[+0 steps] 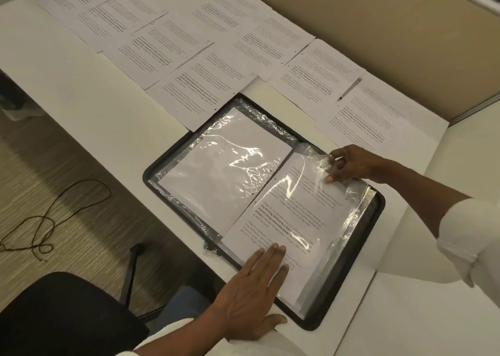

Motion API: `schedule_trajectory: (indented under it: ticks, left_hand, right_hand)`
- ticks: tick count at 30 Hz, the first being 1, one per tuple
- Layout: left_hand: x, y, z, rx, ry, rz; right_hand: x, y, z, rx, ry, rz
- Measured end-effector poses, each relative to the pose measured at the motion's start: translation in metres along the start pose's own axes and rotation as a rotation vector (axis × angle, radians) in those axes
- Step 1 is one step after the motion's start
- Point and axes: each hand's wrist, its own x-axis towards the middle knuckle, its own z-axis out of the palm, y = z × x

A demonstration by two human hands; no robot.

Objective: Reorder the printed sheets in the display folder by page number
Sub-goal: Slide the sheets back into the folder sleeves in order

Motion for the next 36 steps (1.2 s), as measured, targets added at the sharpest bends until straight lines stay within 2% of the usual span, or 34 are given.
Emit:
schedule_trajectory:
  ticks: [5, 8, 11, 14, 18, 23, 26, 29, 32, 36]
  left_hand:
    - [0.007, -0.011, -0.013, 0.096, 0.054, -0.054]
    - [0.014, -0.019, -0.025, 0.091, 0.080, -0.002]
    - [0.021, -0.026, -0.030, 0.091, 0.077, 0.040]
    - [0.031, -0.031, -0.043, 0.071, 0.009, 0.004]
    - [0.041, -0.043, -0.054, -0.050, 0.029, -0.063]
    - [0.048, -0.065, -0.048, 0.007, 0.151, 0.025]
    - [0.054, -0.071, -0.055, 0.017, 0.172, 0.041]
    - [0.059, -0.077, -0.064, -0.047, 0.176, 0.084]
    - [0.064, -0.078, -0.075, -0.185, 0.121, 0.085]
    - [0.068, -0.068, -0.098, -0.543, 0.150, -0.015]
  right_hand:
    - [-0.021, 0.000, -0.016, -0.314, 0.033, 0.006]
    - [-0.037, 0.004, -0.025, -0.322, 0.076, 0.029]
    - [-0.054, 0.005, -0.019, -0.127, 0.240, -0.002]
    - [-0.067, 0.009, 0.000, 0.208, 0.385, -0.027]
    - [-0.076, 0.019, 0.042, 0.618, 0.597, -0.015]
    - [-0.090, 0.029, 0.117, 0.692, 0.800, 0.109]
    - [-0.109, 0.020, 0.163, 0.872, 0.891, 0.102]
    - [-0.128, 0.010, 0.201, 0.916, 0.906, 0.096]
    - [-0.141, -0.003, 0.233, 0.980, 0.831, 0.041]
    - [-0.157, -0.036, 0.263, 1.038, 0.739, -0.094]
